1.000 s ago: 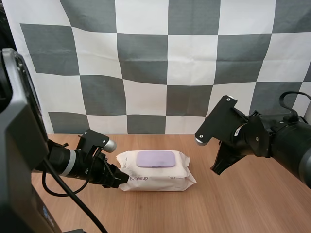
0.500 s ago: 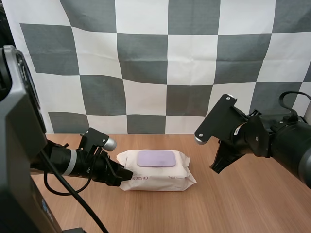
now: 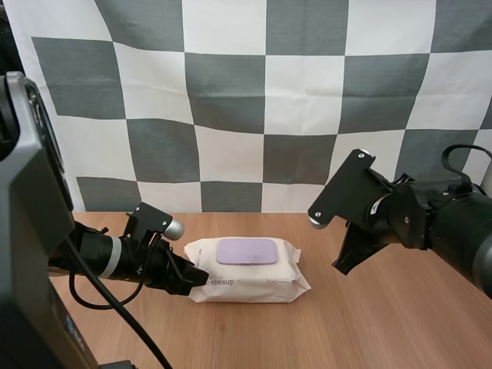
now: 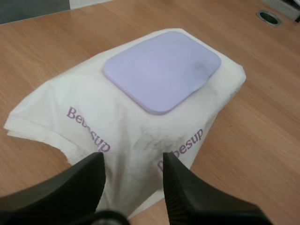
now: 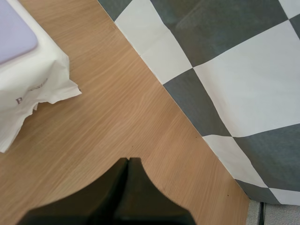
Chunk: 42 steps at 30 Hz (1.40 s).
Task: Open the wet wipes lid
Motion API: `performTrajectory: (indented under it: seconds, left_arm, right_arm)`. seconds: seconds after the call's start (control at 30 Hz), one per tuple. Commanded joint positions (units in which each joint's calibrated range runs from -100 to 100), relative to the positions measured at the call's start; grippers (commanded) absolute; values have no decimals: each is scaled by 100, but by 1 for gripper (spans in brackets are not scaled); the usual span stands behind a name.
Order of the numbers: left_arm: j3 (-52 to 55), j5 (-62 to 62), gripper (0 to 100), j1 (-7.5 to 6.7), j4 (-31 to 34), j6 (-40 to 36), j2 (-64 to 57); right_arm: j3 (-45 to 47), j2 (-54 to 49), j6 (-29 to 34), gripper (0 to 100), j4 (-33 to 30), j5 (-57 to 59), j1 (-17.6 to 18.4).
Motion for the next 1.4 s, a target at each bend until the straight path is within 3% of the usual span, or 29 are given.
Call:
performTrajectory:
  seconds: [0.0, 0.2, 0.4, 0.6, 0.67, 0.8, 0.83, 1.03, 1.17, 1.37]
  left_arm:
    - [2, 74, 65, -4, 7, 93, 4]
    - [2, 49, 65, -4, -51, 93, 50]
    - [-12, -343, 65, -312, -29, 93, 627]
    - [-209, -276, 64, -347, -157, 93, 555]
    - [-236, -295, 55, -347, -157, 93, 523]
    - [-236, -309, 3, -347, -65, 93, 503]
    - [-236, -309, 0, -347, 9, 93, 503]
    - [-236, 54, 0, -347, 205, 93, 503]
    - [-236, 588, 0, -347, 205, 93, 503]
    - [-236, 904, 0, -347, 205, 19, 503]
  right_arm:
    - [9, 2, 2, 0, 2, -5, 2]
    - [9, 2, 2, 0, 2, -5, 2]
    - [9, 2, 2, 0, 2, 29, 2]
    - [9, 2, 2, 0, 2, 29, 2]
    - [9, 2, 2, 0, 2, 29, 2]
    - [9, 2, 2, 0, 2, 29, 2]
    - [9, 2, 2, 0, 2, 29, 2]
    - [9, 2, -44, 0, 96, -129, 35]
    - [9, 2, -771, 0, 219, -160, 313]
    - [9, 2, -1826, 0, 1074, 143, 975]
